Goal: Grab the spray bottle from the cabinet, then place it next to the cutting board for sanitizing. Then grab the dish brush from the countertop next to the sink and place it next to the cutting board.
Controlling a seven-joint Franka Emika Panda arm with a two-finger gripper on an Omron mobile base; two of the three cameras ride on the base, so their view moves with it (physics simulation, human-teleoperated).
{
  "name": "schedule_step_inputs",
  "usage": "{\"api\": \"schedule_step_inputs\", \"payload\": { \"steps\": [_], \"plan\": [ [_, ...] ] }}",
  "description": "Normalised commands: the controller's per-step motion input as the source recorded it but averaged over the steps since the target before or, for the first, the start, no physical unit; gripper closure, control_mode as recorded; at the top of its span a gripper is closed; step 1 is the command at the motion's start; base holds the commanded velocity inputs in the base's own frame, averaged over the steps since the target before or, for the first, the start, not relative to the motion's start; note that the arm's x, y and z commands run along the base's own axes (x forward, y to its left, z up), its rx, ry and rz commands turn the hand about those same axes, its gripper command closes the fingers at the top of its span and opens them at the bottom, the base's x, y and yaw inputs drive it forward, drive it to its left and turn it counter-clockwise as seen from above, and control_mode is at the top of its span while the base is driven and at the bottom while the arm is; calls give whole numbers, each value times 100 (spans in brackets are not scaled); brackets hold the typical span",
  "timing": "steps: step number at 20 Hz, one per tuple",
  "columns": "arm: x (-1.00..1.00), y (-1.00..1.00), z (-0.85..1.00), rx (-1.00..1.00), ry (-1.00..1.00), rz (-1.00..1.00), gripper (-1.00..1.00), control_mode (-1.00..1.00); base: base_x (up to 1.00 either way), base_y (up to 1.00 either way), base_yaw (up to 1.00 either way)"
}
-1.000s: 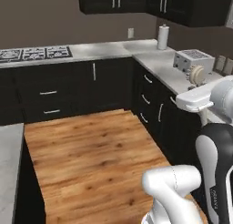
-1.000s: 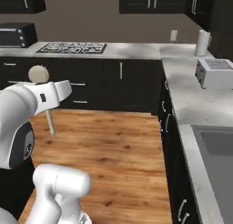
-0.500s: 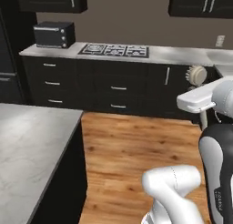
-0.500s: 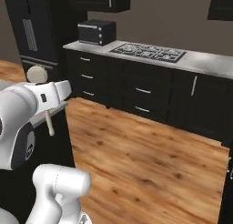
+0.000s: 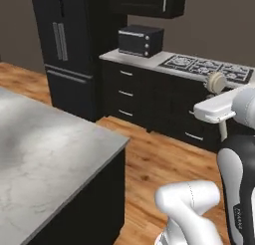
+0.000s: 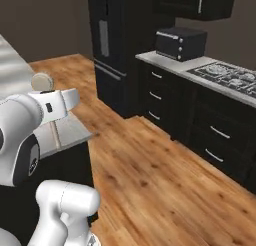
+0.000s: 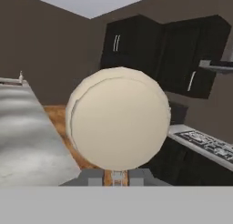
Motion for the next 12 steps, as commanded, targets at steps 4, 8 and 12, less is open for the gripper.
{"api": "schedule_step_inputs", "payload": {
  "steps": [4, 8, 12],
  "plan": [
    [0, 0, 0, 0, 0, 0, 100, 100, 100, -45, 73],
    [0, 0, 0, 0, 0, 0, 100, 100, 100, -59, 69],
    [0, 0, 0, 0, 0, 0, 100, 100, 91, -76, 64]
  ]
}}
